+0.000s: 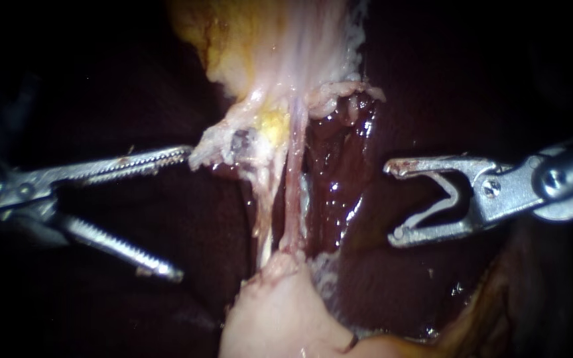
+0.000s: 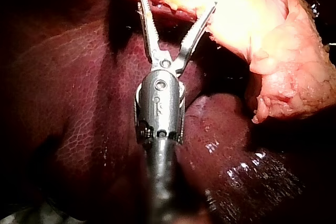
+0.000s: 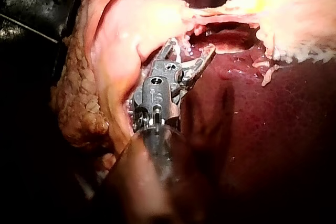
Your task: Grabbing gallbladder
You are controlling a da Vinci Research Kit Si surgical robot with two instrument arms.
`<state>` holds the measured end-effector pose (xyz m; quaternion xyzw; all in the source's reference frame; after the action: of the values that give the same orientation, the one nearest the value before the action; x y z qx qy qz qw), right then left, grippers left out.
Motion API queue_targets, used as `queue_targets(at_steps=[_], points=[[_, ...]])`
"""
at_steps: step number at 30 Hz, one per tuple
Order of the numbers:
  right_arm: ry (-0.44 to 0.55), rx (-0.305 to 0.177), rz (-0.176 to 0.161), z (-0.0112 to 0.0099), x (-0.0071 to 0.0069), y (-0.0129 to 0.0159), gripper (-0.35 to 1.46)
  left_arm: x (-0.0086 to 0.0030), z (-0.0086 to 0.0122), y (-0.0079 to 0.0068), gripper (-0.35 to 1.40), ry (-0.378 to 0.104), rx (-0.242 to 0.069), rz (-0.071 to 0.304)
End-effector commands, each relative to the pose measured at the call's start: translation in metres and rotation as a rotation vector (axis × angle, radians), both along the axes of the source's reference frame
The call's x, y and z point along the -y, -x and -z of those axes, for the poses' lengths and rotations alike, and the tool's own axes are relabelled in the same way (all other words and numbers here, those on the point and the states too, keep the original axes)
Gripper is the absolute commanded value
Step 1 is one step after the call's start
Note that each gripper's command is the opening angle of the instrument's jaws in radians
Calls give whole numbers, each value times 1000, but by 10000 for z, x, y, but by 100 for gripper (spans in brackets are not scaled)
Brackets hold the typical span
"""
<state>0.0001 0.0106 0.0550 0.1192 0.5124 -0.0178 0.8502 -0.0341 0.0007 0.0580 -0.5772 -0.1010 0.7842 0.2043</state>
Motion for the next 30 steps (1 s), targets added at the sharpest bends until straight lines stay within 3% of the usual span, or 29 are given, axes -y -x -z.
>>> queue_targets(at_steps=[1,7,14,19,23,30], points=[[0,0,0,0,0,0,50,0,0,0,118,1,-2,2],[-2,-1,2,0,0,-1,50,-10,-3,0,114,-13,-27,51],[0,0,-1,0,0,-1,50,-25,-17,8,104,-105,-53,154],[1,2,-3,0,0,-1,50,-35,-27,15,93,-173,-81,196],[1,2,-3,0,0,-1,50,-34,-32,15,88,-253,-105,218],[1,2,-3,0,0,-1,50,-31,-32,16,49,-329,-150,271]])
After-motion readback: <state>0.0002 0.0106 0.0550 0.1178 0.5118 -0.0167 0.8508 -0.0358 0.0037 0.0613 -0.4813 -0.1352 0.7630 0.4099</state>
